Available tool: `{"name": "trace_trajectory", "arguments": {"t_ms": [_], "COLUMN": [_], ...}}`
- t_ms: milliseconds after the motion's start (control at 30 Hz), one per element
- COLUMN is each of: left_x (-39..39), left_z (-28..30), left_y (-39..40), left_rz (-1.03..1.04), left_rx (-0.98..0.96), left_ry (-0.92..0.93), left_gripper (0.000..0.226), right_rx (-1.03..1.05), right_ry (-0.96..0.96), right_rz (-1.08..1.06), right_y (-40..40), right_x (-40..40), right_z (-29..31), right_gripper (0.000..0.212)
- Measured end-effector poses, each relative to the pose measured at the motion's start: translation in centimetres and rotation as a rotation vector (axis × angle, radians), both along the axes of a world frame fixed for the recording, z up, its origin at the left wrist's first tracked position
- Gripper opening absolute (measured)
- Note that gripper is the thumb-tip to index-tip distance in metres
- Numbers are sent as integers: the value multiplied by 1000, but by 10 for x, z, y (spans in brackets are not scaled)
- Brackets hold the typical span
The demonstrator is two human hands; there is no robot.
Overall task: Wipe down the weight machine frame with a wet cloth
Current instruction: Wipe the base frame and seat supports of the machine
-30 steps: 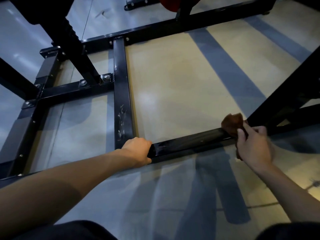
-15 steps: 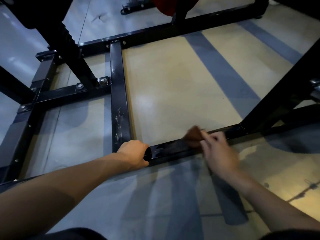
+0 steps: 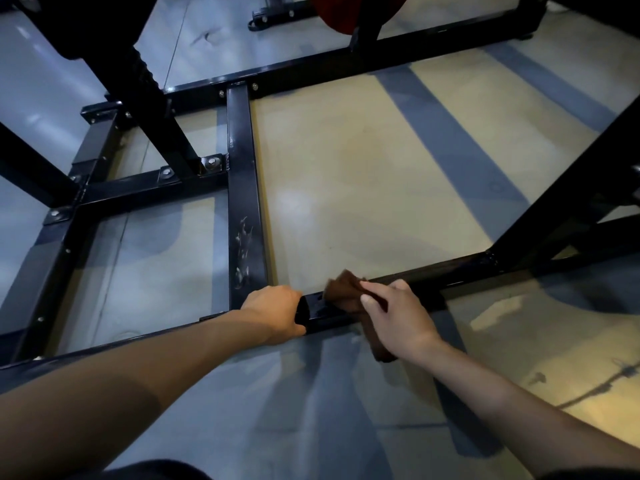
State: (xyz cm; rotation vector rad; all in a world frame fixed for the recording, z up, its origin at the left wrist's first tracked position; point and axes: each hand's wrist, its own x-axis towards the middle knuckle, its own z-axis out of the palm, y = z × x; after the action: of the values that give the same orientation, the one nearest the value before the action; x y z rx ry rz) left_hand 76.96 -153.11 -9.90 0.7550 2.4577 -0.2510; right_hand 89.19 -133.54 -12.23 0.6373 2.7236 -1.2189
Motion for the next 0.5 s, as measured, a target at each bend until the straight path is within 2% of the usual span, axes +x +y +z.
{"name": "trace_trajectory", "arguments": {"t_ms": [67, 133, 200, 267, 300, 367, 433, 500], "left_x": [4, 11, 20, 25, 27, 28, 29, 28], "left_z": [1, 3, 7, 13, 19, 30, 37, 37], "left_y": [0, 1, 9, 20, 27, 41, 52, 57], "left_rz": [95, 227, 367, 502, 570, 720, 840, 968], "left_rx": [56, 206, 455, 685, 760, 857, 868, 893], "left_ry": [-52, -95, -75, -38, -62, -211, -370, -534], "left_gripper": [45, 47, 39, 22, 22, 39, 54, 58], "right_rx": [-377, -809, -1243, -1524, -1543, -1384, -1059, -659], "right_ry": [47, -39, -138, -181, -190, -167, -89, 23], "right_rz": [-200, -399, -491, -572, -588, -557, -415, -228], "right_y": [2, 7, 10, 11, 11, 6, 1, -3], "right_x": [-7, -8, -6, -6, -5, -4, -3, 2], "right_z": [7, 13, 17, 18, 20, 24, 23, 20], "right_gripper": [28, 20, 30, 37, 37, 31, 18, 33]}}
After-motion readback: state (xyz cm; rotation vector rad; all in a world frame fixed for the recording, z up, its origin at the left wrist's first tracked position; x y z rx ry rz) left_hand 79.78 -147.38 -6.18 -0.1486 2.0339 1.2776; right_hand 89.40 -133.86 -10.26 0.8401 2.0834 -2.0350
